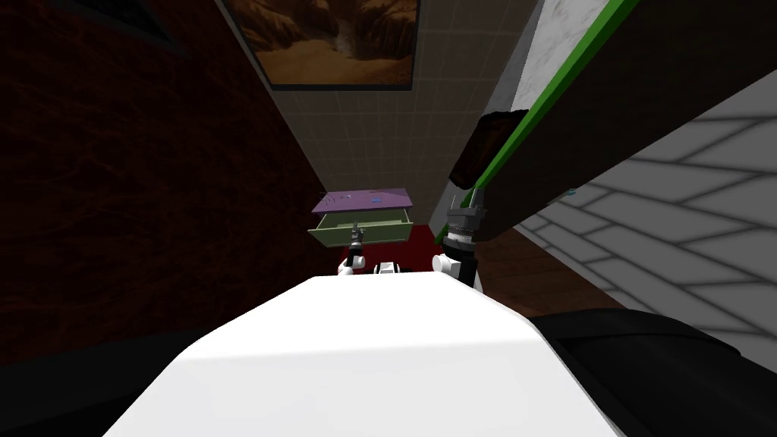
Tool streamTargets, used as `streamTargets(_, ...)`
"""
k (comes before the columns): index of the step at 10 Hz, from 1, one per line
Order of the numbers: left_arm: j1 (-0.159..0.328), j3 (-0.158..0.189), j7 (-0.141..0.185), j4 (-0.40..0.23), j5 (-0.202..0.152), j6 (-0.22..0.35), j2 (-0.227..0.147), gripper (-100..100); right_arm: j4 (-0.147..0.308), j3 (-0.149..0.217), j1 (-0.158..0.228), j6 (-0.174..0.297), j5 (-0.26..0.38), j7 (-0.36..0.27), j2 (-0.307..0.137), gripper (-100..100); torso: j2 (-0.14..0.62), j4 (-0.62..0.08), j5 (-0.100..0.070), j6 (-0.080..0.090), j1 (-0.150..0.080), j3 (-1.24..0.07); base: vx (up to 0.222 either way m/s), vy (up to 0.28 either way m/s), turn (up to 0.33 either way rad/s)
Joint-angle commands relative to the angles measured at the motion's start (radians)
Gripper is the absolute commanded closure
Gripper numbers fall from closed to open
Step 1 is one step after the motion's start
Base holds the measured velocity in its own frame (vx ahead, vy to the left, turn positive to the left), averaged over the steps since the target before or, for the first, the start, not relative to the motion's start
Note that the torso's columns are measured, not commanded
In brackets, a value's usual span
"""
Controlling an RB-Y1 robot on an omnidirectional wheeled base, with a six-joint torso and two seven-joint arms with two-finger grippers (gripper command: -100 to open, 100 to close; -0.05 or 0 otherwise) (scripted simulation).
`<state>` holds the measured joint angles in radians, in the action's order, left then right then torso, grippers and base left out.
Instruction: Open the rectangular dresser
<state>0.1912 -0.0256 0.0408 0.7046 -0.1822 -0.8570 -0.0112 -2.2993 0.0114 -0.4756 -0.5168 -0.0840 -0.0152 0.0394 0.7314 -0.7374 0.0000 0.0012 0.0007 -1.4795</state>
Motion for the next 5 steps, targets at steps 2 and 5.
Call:
streamTargets(2,0.069,0.046,-0.031,-0.001,-0.031,0.057,0.002,-100,0.0,0.0,0.0,0.0,0.0,0.0,0.0,0,0.01,-0.002,0.0,-0.001,0.0,0.005,-0.117,0.026,-0.121)
streamTargets(5,0.078,0.056,-0.036,-0.008,-0.038,0.075,0.002,0,0.0,0.0,0.0,0.0,0.0,0.0,0.0,0,0.009,-0.004,-0.002,-0.002,-0.003,0.005,-0.046,0.004,-0.043)
